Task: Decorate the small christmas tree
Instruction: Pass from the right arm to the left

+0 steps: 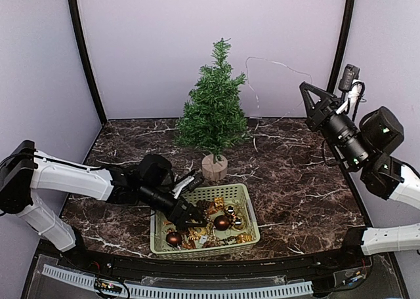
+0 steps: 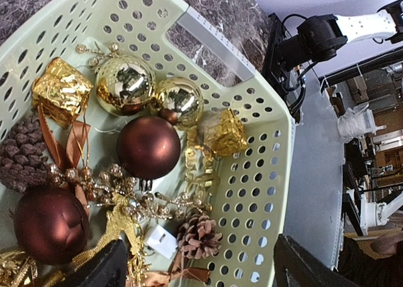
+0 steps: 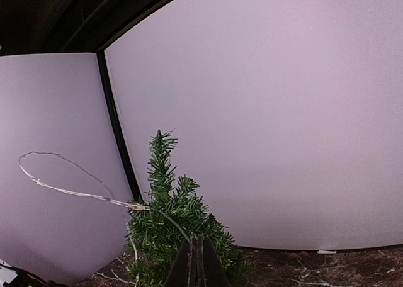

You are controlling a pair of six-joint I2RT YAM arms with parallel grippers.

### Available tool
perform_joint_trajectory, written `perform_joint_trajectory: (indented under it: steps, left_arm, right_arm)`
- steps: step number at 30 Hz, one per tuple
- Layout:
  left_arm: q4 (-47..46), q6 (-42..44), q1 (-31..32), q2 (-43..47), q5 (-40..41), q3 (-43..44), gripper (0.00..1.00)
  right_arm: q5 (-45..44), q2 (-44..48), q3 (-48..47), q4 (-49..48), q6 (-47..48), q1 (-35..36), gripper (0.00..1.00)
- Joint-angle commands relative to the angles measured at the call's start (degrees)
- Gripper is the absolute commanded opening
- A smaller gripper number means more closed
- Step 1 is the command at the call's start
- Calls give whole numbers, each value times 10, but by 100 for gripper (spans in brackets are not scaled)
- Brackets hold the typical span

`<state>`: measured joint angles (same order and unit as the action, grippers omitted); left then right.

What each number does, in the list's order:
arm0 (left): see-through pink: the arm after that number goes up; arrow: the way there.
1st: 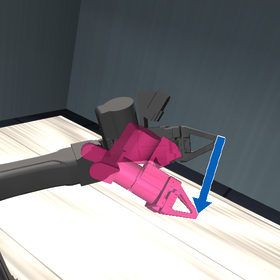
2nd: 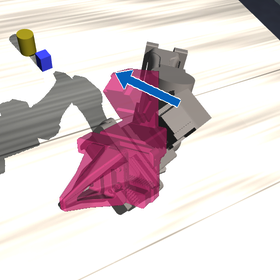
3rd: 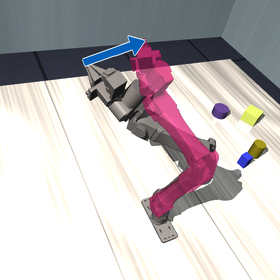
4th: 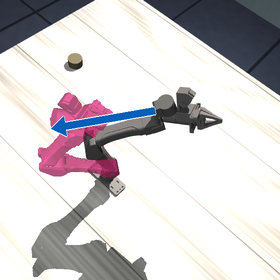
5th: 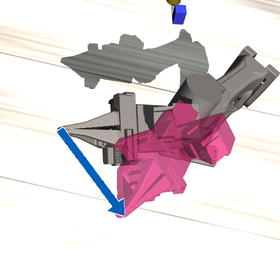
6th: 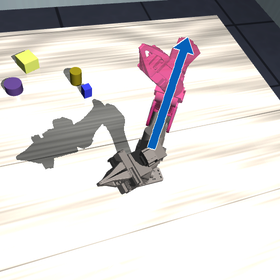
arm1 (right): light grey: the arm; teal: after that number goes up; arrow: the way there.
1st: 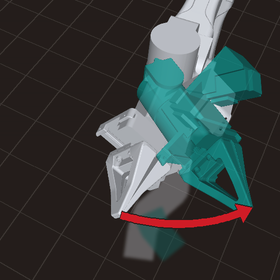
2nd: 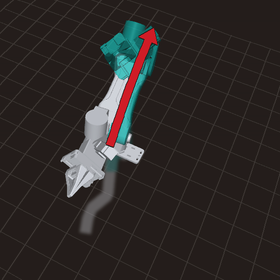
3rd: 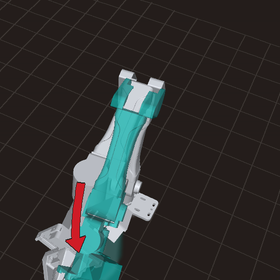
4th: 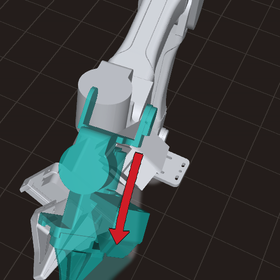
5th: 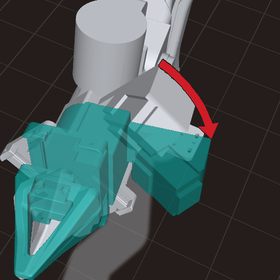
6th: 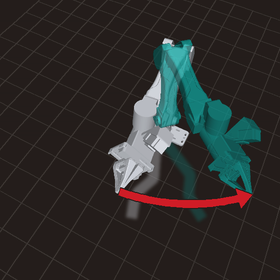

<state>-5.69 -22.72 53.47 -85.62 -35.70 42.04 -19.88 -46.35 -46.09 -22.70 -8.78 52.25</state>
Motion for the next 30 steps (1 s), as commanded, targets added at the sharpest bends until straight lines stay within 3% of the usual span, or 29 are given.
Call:
perform_joint_trajectory:
  steps: [1,18,23,30]
  left_arm:
    - [86,42,8,6,3,26,83]
    - [276,99,11,54,46,44,84]
    - [334,104,12,72,76,64,89]
    - [358,63,11,92,57,86,94]
  right_arm:
    - [-28,12,-23,-11,28,4,0]
    - [-72,26,-30,-9,56,4,0]
    - [-80,26,-30,-4,60,4,0]
    - [-90,25,-23,-6,61,3,0]
